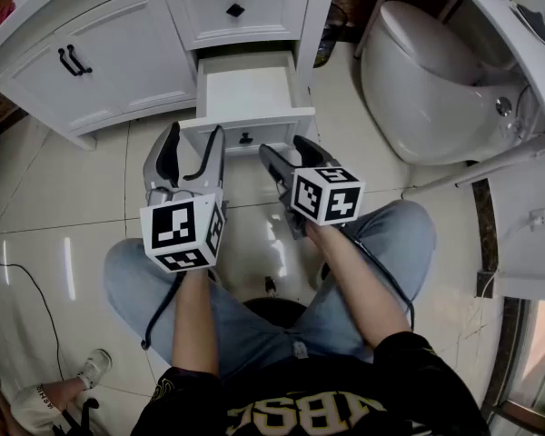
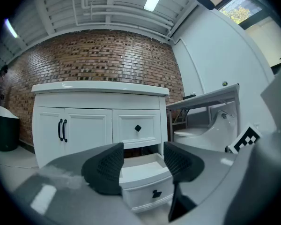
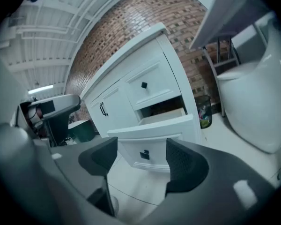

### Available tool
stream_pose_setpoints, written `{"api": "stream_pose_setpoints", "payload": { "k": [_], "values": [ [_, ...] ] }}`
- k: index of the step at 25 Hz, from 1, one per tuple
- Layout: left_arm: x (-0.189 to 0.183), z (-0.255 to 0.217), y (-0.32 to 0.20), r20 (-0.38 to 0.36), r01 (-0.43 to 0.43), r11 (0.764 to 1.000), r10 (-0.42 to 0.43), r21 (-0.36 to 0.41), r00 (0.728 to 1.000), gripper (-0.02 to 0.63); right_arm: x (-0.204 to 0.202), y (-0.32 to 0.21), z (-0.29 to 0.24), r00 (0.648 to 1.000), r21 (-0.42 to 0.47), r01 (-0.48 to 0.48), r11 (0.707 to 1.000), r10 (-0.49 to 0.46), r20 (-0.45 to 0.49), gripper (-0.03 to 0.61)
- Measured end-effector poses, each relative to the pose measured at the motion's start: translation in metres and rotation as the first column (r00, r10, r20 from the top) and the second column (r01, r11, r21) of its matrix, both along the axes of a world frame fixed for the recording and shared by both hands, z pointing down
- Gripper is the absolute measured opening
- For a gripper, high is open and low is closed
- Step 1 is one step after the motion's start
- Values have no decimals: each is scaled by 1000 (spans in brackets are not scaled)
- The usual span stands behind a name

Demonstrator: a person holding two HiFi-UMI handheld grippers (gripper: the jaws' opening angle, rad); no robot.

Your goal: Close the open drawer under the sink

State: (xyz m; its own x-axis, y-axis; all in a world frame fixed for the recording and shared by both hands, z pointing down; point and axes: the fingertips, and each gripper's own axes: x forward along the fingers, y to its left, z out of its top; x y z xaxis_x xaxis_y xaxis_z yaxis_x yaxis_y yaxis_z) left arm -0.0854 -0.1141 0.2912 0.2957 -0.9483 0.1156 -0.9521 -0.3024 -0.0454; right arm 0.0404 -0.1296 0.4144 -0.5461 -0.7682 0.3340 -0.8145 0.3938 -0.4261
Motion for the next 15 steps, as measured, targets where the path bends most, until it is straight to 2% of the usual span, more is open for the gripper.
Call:
{"api": "stream_pose_setpoints", "payload": {
  "k": [3, 7, 11, 15],
  "values": [
    [-2, 3, -16, -5, 7, 1000, -7, -4, 1000, 269, -9, -12, 25, 997, -116, 18, 993, -10, 71, 313],
    [1, 2, -37, -10, 15, 1000, -15, -11, 1000, 269, -28, -27, 52, 977, -260, 33, 965, 23, 212, 282],
    [6, -2, -50, -28, 14, 1000, -14, -12, 999, 269, -46, -41, 70, 947, -356, 28, 934, 89, 308, 226],
    [11, 1, -63, -51, 9, 1000, -10, -20, 999, 269, -55, -53, 87, 923, -421, -19, 907, 178, 341, 139]
  ]
}}
